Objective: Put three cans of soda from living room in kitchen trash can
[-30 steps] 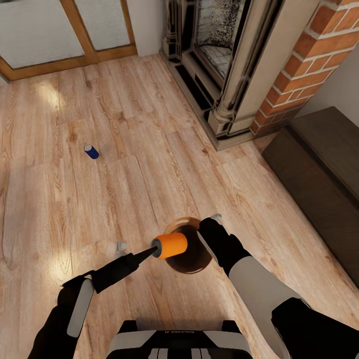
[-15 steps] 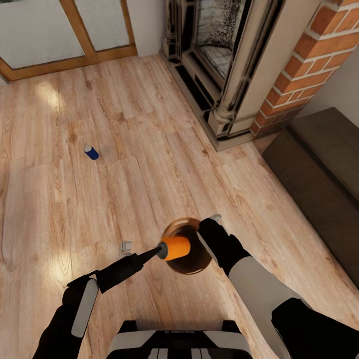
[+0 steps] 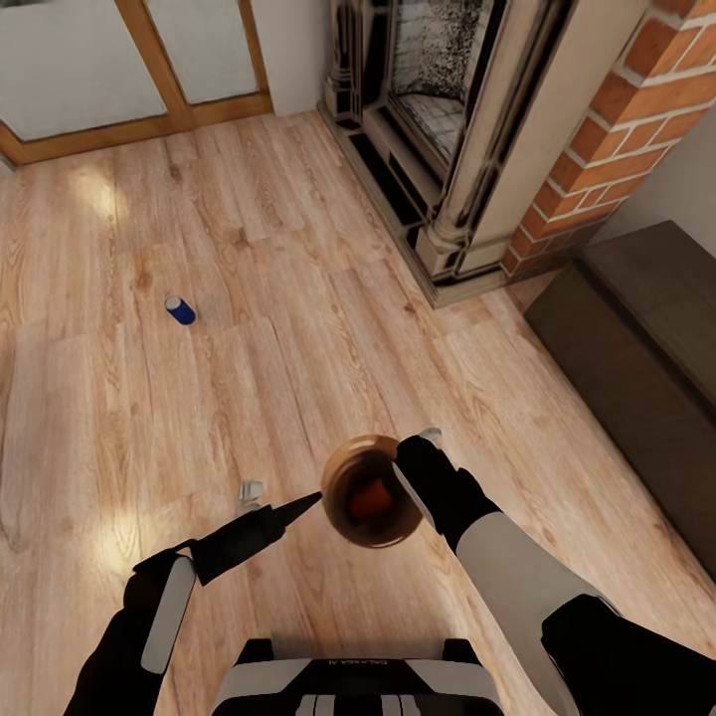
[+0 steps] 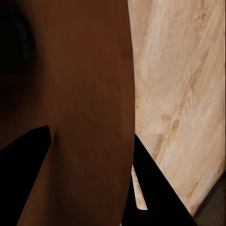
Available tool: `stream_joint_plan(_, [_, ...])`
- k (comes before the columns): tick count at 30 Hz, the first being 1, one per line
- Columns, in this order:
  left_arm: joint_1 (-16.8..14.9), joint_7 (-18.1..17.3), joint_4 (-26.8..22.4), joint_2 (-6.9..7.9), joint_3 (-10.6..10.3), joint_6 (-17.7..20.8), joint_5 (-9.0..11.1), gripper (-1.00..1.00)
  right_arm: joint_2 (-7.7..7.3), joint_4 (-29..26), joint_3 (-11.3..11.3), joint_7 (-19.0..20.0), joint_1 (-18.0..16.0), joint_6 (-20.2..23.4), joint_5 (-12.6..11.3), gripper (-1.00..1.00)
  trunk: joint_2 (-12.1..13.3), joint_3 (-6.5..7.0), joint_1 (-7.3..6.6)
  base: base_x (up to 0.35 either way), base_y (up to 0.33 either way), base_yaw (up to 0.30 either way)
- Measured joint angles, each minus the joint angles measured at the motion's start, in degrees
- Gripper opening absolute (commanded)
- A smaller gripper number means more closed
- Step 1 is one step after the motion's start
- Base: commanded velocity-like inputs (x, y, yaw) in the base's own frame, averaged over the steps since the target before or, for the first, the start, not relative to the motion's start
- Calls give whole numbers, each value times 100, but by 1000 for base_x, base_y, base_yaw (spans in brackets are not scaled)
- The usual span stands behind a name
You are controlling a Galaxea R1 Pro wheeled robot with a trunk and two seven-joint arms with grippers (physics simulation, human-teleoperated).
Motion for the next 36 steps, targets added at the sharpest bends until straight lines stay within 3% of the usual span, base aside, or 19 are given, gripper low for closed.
stream_joint_plan(15, [25, 1, -18, 46, 22, -11, -19, 100, 0, -2, 0, -4, 68, 0, -17, -100, 0, 0, 0, 12, 0, 0])
stream_joint_plan(22, [3, 223, -24, 656, 69, -463, -4, 100, 0, -4, 0, -6, 71, 0, -8, -100, 0, 0, 0, 0, 0, 0])
stream_joint_plan(24, [4, 479, -27, 798, 148, -801, -4, 100, 0, -6, 0, -6, 71, 0, -11, -100, 0, 0, 0, 0, 0, 0])
stream_joint_plan(28, [16, 954, -37, 859, 305, -1316, -29, 100, 0, -7, 0, -8, 71, 0, 6, -100, 0, 0, 0, 0, 0, 0])
stream_joint_plan(29, [22, 1277, -30, 877, 347, -1601, -41, 100, 0, -8, 0, -8, 74, 0, 9, -100, 0, 0, 0, 0, 0, 0])
stream_joint_plan(32, [35, 1780, -16, 893, 381, -2047, -105, 100, 0, -7, 0, -7, 87, 0, 2, -100, 0, 0, 0, 0, 0, 0])
stream_joint_plan(35, [48, 2324, -7, 885, 398, -2582, -449, 100, 0, -8, -4, -6, 103, 0, -7, -100, 0, 0, 0, 0, 0, 0])
stream_joint_plan(36, [51, 2667, 1, 866, 408, -2934, -837, 100, 0, -8, -6, -6, 109, 0, -3, -100, 0, 0, 0, 0, 0, 0])
